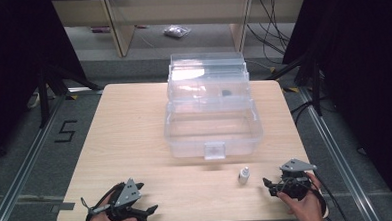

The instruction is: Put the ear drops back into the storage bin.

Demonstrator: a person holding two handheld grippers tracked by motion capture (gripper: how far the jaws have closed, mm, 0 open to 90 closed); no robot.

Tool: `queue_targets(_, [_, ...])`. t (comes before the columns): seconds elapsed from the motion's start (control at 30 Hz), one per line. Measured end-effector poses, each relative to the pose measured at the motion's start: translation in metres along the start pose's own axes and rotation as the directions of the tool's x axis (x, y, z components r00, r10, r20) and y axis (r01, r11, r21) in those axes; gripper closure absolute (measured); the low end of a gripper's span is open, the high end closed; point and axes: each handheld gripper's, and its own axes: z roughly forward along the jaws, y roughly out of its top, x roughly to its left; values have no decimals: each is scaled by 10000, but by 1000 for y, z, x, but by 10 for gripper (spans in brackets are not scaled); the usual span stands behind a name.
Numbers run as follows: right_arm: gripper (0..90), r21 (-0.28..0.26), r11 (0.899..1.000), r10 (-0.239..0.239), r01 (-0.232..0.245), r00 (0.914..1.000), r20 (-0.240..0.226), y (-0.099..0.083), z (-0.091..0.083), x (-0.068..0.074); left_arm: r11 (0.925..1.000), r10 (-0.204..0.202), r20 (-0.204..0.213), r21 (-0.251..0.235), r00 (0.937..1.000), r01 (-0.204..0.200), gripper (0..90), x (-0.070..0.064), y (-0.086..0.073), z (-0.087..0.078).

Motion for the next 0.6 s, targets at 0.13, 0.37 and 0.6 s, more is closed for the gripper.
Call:
queue_targets(0.13, [212, 9, 10000, -22, 22, 10000, -18, 0, 0, 0, 9999, 128, -52, 80, 9999, -128, 165, 1, 0, 0])
queue_targets(0.37, [229, 217, 9990, -385, 389, 9990, -216, 2, -1, 3, 9999, 97, 12, 128, 10000, -97, 165, 1, 0, 1])
queue_targets(0.6, [233, 589, 9961, -629, 658, 9968, -487, 8, -4, 10, 9996, 278, -57, 106, 9996, -277, 165, 2, 0, 0])
